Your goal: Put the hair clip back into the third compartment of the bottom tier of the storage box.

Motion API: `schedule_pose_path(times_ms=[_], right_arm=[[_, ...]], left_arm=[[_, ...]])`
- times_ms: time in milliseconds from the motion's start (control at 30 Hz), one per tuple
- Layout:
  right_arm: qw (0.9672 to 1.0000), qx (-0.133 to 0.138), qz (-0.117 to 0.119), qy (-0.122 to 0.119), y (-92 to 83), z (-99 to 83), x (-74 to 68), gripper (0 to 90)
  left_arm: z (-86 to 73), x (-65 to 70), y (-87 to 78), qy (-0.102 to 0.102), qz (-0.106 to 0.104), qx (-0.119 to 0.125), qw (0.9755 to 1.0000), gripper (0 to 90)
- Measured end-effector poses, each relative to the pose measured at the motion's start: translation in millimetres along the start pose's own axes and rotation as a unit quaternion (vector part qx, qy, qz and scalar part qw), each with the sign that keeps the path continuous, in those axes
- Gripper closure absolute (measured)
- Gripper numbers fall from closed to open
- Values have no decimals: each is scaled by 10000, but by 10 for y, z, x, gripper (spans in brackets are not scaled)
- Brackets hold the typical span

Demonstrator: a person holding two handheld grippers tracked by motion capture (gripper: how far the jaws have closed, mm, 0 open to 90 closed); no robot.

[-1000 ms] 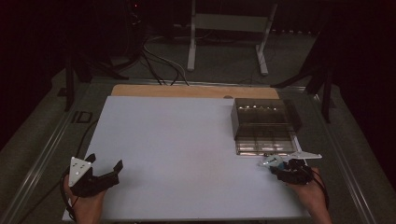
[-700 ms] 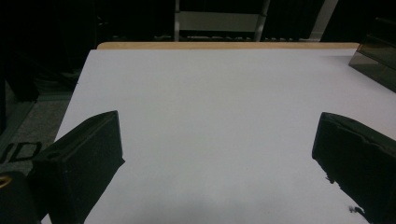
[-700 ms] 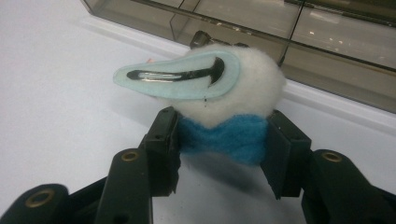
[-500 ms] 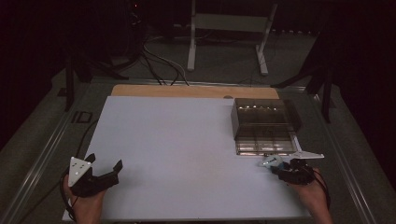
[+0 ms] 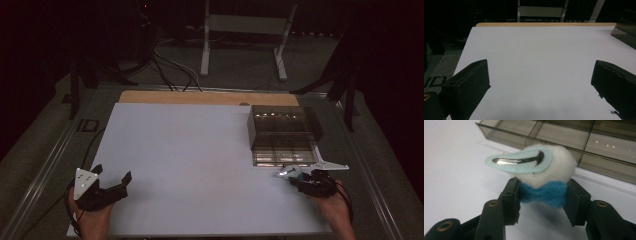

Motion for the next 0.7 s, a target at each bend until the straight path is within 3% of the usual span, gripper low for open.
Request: schedule_pose_path(times_ms=[700], right_arm=[[9995,283,7,171,-61,125,-2,516]], left_arm=[[-6,7,12,28,-2,-21,10000,33]])
Point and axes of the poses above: each handheld gripper's, and its own axes: y roughly forward along the jaws, z roughly out of its top, x roughly to its right, the point moved 10 cm from there along y, roughly forward along the jaws, and after that the axes turned 13 degrees about -y, right-handed, at the moved point
